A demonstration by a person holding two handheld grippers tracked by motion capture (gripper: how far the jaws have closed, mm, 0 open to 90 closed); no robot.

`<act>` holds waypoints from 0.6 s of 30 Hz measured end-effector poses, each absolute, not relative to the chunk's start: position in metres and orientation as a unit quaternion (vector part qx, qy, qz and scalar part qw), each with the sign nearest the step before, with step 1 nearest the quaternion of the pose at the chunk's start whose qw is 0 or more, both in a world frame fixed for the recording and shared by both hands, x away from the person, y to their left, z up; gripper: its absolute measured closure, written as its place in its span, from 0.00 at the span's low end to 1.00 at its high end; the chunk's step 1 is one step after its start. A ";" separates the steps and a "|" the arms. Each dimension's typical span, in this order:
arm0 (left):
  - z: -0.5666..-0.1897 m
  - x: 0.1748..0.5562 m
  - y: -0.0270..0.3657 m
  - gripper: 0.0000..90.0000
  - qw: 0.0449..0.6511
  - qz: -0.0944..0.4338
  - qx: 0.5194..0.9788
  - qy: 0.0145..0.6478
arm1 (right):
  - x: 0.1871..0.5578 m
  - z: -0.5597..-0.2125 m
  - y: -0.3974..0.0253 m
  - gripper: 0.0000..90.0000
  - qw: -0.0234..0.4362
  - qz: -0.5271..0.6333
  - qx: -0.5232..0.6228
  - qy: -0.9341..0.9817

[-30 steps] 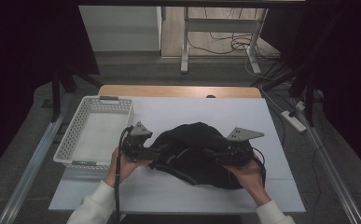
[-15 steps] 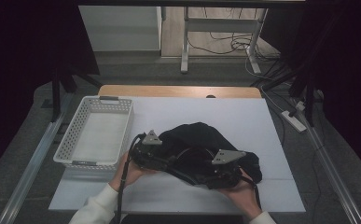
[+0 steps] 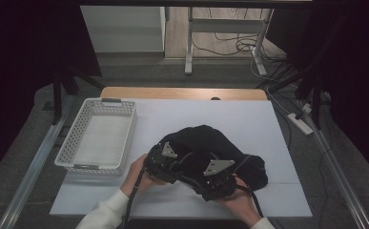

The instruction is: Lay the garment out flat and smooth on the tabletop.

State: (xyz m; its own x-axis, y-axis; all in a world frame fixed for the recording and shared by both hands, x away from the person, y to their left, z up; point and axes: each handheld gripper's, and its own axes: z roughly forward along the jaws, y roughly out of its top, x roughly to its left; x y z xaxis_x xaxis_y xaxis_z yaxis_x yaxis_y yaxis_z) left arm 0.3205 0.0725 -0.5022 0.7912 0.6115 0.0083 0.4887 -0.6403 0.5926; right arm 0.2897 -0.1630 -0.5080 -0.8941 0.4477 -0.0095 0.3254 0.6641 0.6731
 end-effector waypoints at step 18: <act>-0.508 0.330 0.092 0.89 0.320 0.098 0.883 0.330 | 0.298 -0.515 -0.166 0.85 0.139 0.306 0.221 0.916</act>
State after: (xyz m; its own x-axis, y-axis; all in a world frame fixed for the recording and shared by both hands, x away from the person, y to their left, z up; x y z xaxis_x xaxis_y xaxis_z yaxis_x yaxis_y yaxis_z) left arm 0.3297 0.0925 -0.5076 0.7626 0.6457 -0.0383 0.5204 -0.5773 0.6292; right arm 0.2984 -0.1660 -0.5147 -0.8637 0.4894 -0.1203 0.3190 0.7158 0.6212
